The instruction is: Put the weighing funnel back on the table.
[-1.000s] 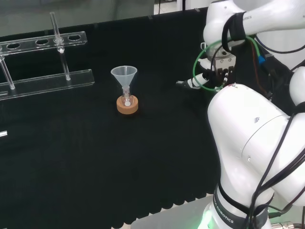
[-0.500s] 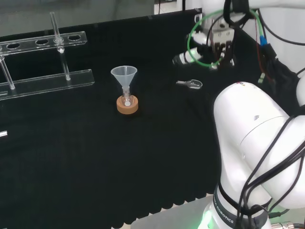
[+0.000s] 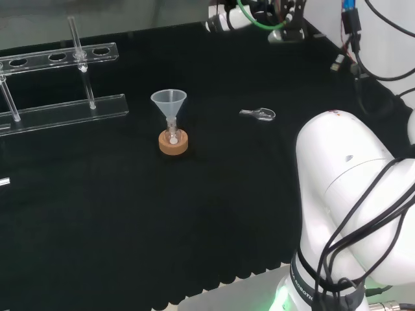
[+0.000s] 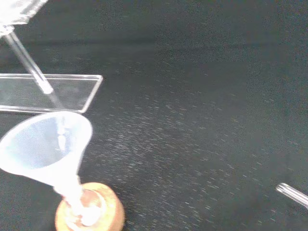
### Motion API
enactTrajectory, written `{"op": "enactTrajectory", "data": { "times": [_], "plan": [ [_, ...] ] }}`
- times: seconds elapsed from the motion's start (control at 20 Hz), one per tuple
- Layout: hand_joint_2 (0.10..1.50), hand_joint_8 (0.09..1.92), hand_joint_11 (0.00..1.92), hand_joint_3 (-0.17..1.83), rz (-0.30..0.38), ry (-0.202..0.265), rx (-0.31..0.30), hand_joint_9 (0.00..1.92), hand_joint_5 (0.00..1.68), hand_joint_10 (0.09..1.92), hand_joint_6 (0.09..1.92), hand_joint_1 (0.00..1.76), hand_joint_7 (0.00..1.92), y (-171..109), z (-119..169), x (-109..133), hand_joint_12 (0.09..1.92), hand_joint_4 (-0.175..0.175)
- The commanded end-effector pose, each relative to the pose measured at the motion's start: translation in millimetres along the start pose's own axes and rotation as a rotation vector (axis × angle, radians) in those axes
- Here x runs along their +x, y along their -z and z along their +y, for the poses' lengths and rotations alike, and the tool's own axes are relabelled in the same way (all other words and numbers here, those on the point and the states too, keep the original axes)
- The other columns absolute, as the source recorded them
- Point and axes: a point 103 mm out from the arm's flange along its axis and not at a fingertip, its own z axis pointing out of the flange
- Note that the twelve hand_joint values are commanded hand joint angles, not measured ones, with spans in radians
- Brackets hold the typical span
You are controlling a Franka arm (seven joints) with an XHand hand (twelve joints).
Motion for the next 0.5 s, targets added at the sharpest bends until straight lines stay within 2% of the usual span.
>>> {"op": "enactTrajectory", "data": {
  "times": [0.05, 0.25, 0.5],
  "plan": [
    [0.7, 0.09, 0.0, 0.07, -0.014, 0.079, 0.03, 0.01, 0.0, 0.09, 0.09, 0.2, 0.0, -2, 24, 38, 1.46, -0.11],
    [0.7, 0.09, 0.0, 0.07, -0.007, 0.064, 0.018, 0.01, 0.0, 0.09, 0.09, 0.21, 0.0, -3, 35, 45, 1.46, -0.11],
    [0.71, 0.09, 0.0, 0.07, -0.023, 0.053, 0.004, 0.01, 0.0, 0.09, 0.09, 0.21, 0.0, -1, 32, 53, 1.46, -0.109]
  ]
}}
